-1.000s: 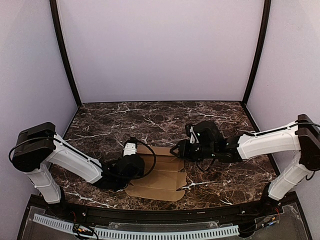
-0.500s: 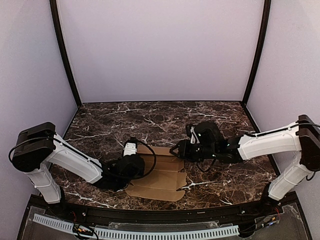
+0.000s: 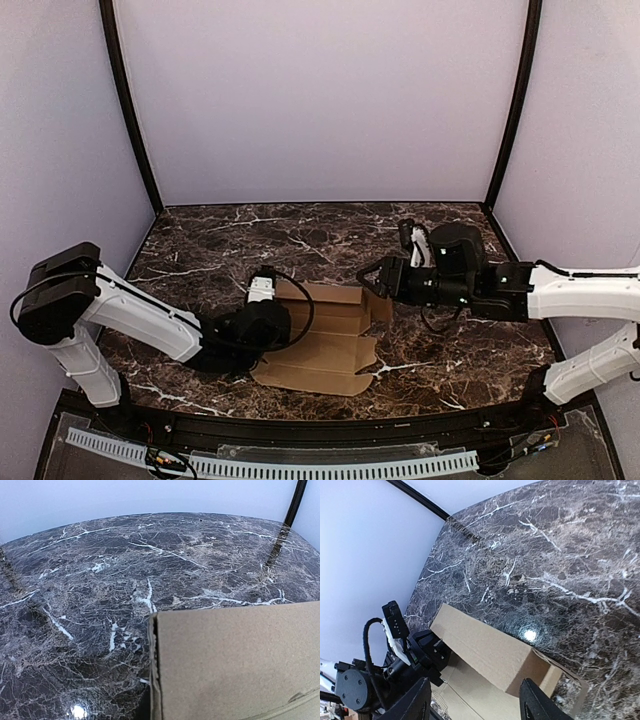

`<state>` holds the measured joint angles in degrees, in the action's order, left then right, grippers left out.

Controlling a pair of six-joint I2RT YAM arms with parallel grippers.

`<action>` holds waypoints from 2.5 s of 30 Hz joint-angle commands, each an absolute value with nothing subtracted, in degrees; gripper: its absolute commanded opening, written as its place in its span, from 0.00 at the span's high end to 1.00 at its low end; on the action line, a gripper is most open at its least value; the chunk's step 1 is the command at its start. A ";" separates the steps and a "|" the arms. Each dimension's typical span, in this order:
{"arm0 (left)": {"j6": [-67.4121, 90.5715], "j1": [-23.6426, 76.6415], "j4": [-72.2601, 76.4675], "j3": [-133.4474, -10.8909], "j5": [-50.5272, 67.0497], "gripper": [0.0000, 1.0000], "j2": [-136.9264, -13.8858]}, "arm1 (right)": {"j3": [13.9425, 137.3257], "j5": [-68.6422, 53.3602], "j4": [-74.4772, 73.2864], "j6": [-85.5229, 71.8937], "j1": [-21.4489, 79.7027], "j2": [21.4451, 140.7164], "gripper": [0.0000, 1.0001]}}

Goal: Fold the paper box

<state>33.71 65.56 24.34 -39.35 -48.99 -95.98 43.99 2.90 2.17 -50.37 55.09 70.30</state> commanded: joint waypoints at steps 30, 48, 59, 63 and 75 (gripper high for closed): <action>42.31 56.35 32.11 -32.20 -22.87 1.00 -80.86 | 22.29 -4.34 21.92 -57.95 51.16 61.17 0.35; 43.21 55.72 39.72 -29.97 -15.60 1.00 -81.56 | 19.64 -14.61 55.14 -64.31 51.15 72.57 0.39; 43.88 55.74 42.09 -29.91 -13.07 0.99 -82.86 | 21.18 -14.70 62.11 -66.92 51.54 79.27 0.47; 44.16 55.77 42.83 -29.97 -12.38 1.00 -83.71 | 20.95 -13.81 61.34 -66.74 51.68 79.57 0.49; 44.46 54.95 41.83 -29.36 -15.46 1.00 -82.84 | 15.60 -13.89 57.47 -62.93 51.77 72.86 0.41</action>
<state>44.21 55.59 40.91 -30.52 -14.83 -83.66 17.67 -13.91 59.72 -65.63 51.55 75.77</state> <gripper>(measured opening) 0.032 0.579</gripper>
